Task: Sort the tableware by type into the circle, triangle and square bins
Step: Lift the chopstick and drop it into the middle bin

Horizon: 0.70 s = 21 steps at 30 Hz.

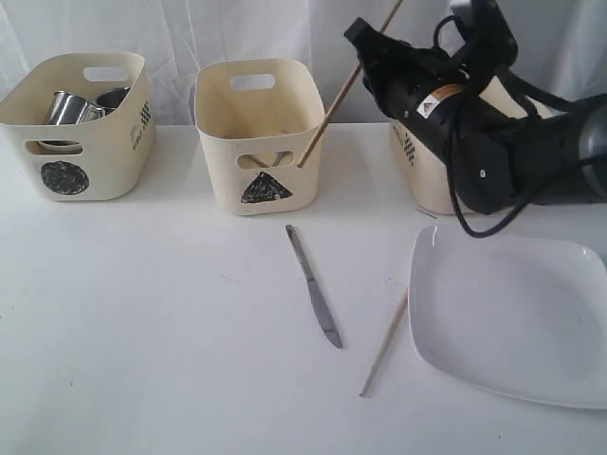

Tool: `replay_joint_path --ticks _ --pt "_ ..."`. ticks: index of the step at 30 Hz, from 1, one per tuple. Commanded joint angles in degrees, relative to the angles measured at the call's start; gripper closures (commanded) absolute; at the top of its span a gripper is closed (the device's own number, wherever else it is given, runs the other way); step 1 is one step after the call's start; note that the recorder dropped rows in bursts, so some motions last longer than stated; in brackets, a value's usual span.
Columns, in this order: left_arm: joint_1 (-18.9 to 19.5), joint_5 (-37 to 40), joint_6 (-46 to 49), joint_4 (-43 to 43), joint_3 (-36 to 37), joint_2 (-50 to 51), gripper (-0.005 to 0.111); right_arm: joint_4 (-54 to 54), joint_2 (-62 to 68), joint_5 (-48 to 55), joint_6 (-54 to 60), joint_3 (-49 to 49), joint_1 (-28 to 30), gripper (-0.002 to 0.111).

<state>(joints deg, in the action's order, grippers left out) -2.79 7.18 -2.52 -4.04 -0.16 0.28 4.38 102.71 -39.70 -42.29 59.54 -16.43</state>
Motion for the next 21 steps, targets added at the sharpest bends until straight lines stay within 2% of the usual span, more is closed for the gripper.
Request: replay_joint_path --ticks 1,8,15,17,18,21 --pt "0.03 0.14 -0.19 0.35 0.16 -0.28 0.107 -8.72 3.86 -1.37 -2.06 7.49 1.09 0.108" --pt "0.03 0.14 -0.19 0.35 0.16 -0.28 0.107 -9.2 9.71 5.34 -0.86 18.68 2.44 0.108" --pt "0.03 0.14 -0.19 0.35 0.16 -0.28 0.107 -9.31 19.54 17.69 8.04 33.44 2.44 0.108" --pt "0.03 0.14 -0.19 0.35 0.16 -0.28 0.107 -12.22 21.75 20.11 9.65 37.35 2.32 0.106" --pt "0.03 0.14 -0.19 0.35 0.16 -0.28 0.107 -15.08 22.95 20.11 9.78 39.77 2.22 0.1" --pt "0.03 0.14 -0.19 0.35 0.16 -0.28 0.107 -16.12 24.26 20.38 9.78 43.37 2.22 0.096"
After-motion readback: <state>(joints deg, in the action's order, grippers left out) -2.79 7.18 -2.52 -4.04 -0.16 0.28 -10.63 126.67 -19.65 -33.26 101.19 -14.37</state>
